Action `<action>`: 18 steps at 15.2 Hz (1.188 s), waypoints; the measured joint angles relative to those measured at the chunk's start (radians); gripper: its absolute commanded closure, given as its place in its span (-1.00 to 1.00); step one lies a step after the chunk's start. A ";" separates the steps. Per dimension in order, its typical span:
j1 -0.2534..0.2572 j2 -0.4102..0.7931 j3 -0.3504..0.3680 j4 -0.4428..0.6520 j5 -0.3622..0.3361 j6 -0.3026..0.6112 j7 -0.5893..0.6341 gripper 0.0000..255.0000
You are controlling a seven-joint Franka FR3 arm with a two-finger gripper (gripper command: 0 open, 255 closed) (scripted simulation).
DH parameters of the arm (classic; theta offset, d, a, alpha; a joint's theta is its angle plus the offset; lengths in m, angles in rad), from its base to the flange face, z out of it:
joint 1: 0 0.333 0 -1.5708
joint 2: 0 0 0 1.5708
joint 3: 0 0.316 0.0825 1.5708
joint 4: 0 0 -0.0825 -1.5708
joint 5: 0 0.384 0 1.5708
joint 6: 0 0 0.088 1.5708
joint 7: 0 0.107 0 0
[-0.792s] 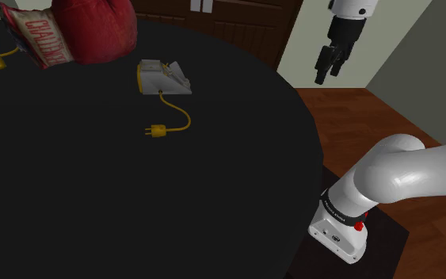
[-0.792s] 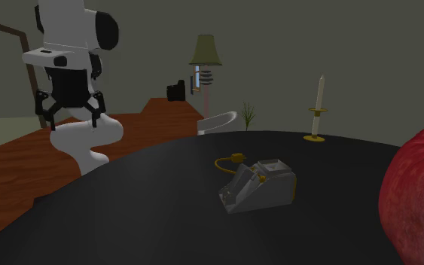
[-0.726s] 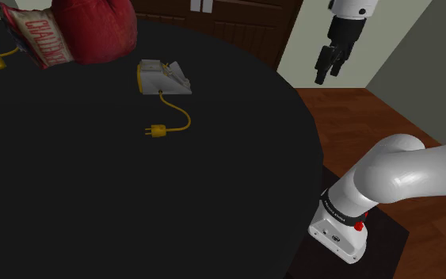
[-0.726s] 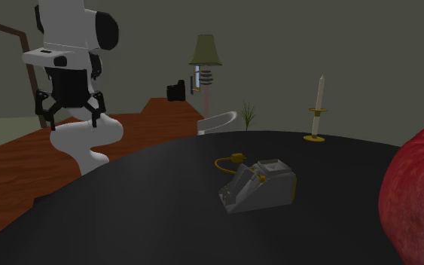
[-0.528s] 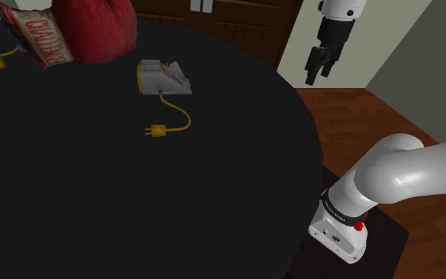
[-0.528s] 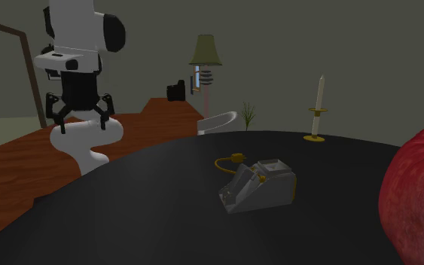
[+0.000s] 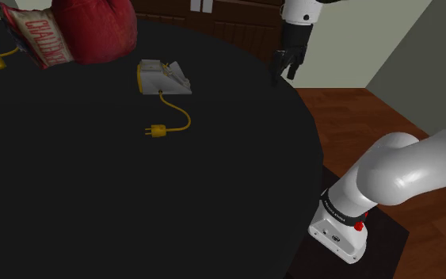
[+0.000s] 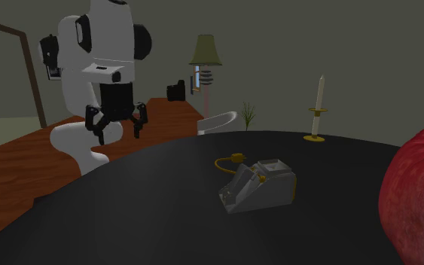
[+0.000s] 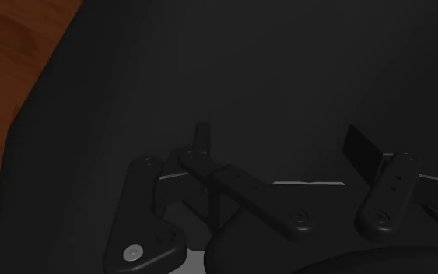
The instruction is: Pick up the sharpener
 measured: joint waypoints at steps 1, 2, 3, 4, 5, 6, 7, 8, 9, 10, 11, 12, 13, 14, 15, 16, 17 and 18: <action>0.007 0.041 0.011 0.020 0.010 0.023 0.010 -1.00; 0.013 0.059 0.020 0.025 0.018 0.037 0.019 -1.00; 0.020 0.080 0.029 0.032 0.027 0.054 0.028 -1.00; 0.027 0.106 0.040 0.041 0.036 0.073 0.038 -1.00; 0.033 0.139 0.048 0.063 0.042 0.086 0.045 -1.00; 0.040 0.170 0.060 0.087 0.049 0.097 0.056 -1.00; 0.046 0.199 0.070 0.103 0.055 0.113 0.066 -1.00; 0.052 0.228 0.078 0.125 0.059 0.122 0.073 -1.00; 0.058 0.255 0.087 0.145 0.064 0.132 0.083 -1.00; 0.064 0.290 0.097 0.178 0.068 0.137 0.094 -1.00; 0.070 0.326 0.107 0.210 0.070 0.144 0.104 -1.00; 0.075 0.350 0.113 0.222 0.072 0.159 0.109 -1.00; 0.083 0.381 0.124 0.247 0.075 0.168 0.121 -1.00; 0.090 0.411 0.134 0.280 0.076 0.169 0.134 -1.00; 0.098 0.446 0.144 0.309 0.076 0.177 0.146 -1.00; 0.105 0.479 0.152 0.335 0.075 0.188 0.156 -1.00; 0.110 0.510 0.158 0.358 0.073 0.199 0.162 -1.00; 0.114 0.544 0.163 0.396 0.070 0.197 0.167 -1.00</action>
